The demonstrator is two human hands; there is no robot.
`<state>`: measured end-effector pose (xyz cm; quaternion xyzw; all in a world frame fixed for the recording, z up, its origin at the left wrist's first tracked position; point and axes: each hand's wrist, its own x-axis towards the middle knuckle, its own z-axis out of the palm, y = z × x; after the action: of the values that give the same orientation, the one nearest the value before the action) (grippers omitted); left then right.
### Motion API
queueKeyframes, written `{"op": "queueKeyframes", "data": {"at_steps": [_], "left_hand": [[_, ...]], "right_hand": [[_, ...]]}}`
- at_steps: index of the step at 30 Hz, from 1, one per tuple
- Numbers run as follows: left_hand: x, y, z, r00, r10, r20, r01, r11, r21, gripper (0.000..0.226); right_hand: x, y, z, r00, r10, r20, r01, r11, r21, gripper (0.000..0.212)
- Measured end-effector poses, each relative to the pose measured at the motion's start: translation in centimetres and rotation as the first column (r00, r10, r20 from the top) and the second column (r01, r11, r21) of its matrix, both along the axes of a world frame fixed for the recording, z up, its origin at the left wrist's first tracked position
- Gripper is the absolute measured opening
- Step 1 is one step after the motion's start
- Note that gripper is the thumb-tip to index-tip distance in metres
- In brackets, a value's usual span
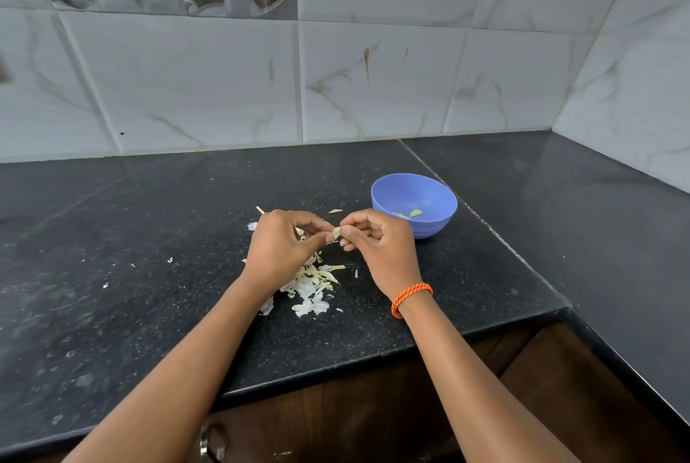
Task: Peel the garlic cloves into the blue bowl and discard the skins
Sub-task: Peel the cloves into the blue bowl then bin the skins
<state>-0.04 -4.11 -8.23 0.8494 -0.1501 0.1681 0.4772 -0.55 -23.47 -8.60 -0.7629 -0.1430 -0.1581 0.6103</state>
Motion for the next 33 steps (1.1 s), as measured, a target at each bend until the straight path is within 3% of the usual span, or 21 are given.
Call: {"op": "queueKeyframes", "data": {"at_steps": [15,33], "left_hand": [[-0.27,-0.37,0.26,0.998,-0.061,-0.031,0.058,0.993,-0.103,0.007],[-0.04,-0.4,-0.01,0.993,-0.11,-0.046,0.105,0.989,-0.106,0.014]], "right_hand": [[0.62,-0.32,-0.66,0.999,0.028,0.025,-0.029,0.998,0.052,0.008],[0.5,-0.11,-0.61,0.999,0.027,-0.034,-0.024,0.997,0.076,0.02]]}}
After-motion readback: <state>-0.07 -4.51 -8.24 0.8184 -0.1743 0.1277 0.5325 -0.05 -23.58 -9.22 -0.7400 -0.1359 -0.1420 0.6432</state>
